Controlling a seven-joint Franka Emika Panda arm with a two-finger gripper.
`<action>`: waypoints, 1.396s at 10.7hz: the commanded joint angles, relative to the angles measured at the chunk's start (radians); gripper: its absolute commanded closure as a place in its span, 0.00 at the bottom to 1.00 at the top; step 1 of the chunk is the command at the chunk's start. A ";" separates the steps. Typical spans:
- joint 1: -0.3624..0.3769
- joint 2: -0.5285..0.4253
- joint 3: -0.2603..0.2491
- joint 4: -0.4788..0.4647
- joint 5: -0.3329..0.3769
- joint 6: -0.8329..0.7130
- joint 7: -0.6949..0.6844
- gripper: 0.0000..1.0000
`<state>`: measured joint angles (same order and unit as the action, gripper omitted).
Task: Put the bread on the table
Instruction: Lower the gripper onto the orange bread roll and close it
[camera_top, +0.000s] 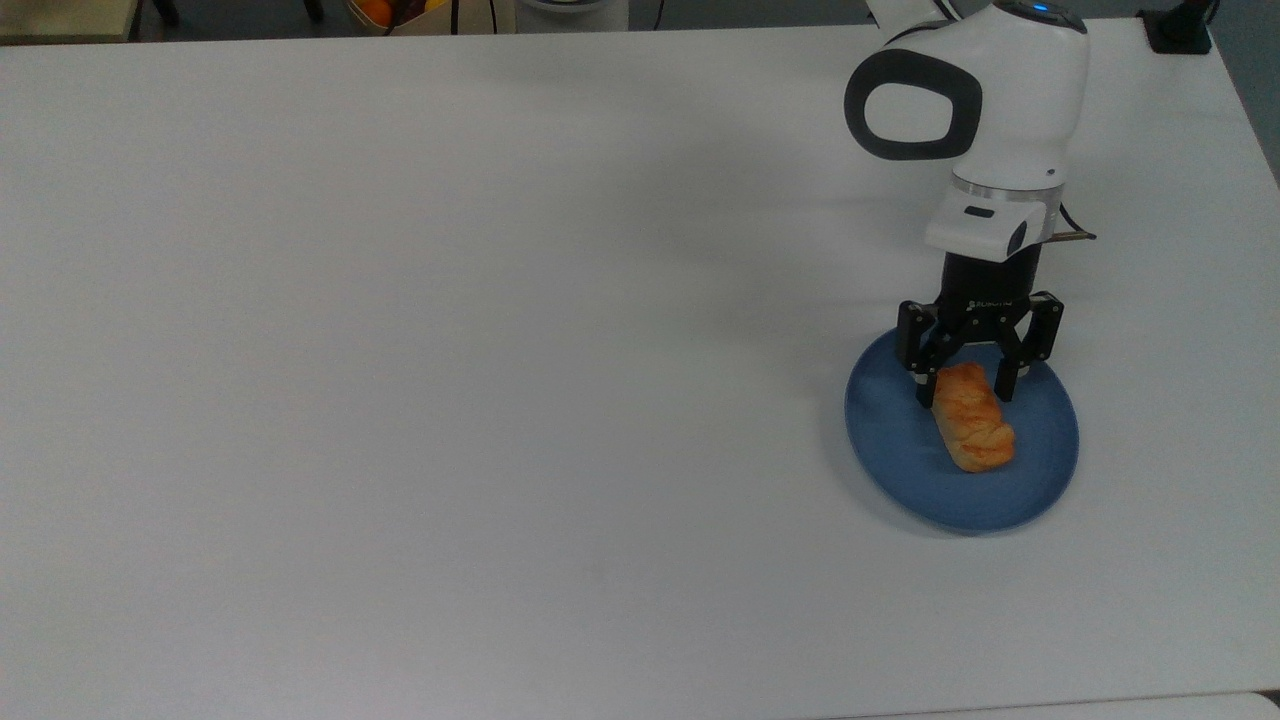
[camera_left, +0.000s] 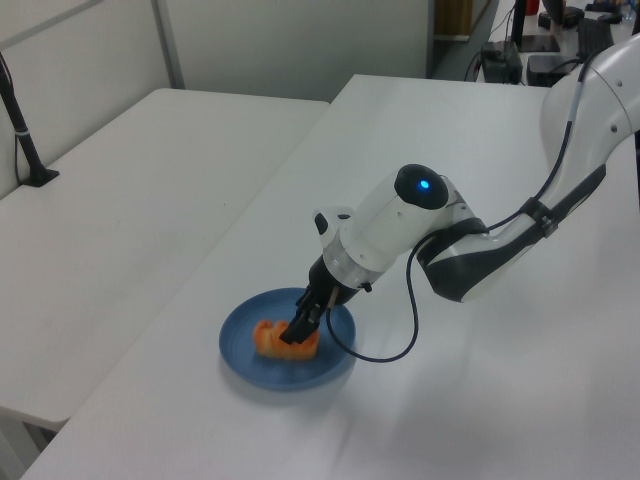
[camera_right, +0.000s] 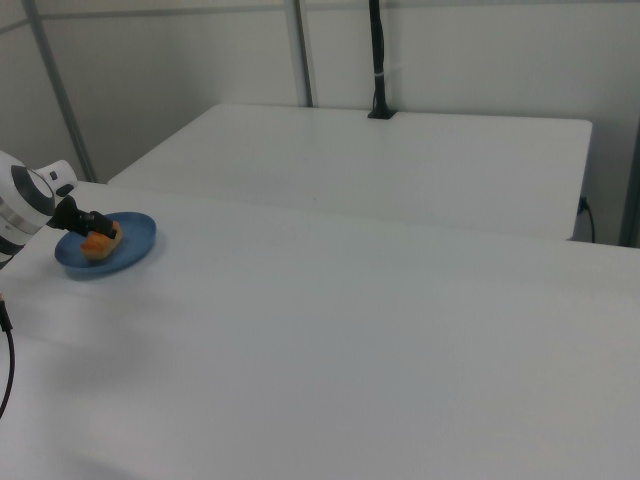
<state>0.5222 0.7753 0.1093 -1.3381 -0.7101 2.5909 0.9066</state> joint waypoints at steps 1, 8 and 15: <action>0.007 0.009 -0.002 0.002 -0.022 0.020 0.031 0.74; 0.002 -0.013 0.020 -0.036 -0.019 0.017 0.063 1.00; -0.033 -0.157 0.021 -0.116 0.017 0.008 0.063 1.00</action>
<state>0.5094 0.7235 0.1259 -1.3513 -0.7098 2.5909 0.9485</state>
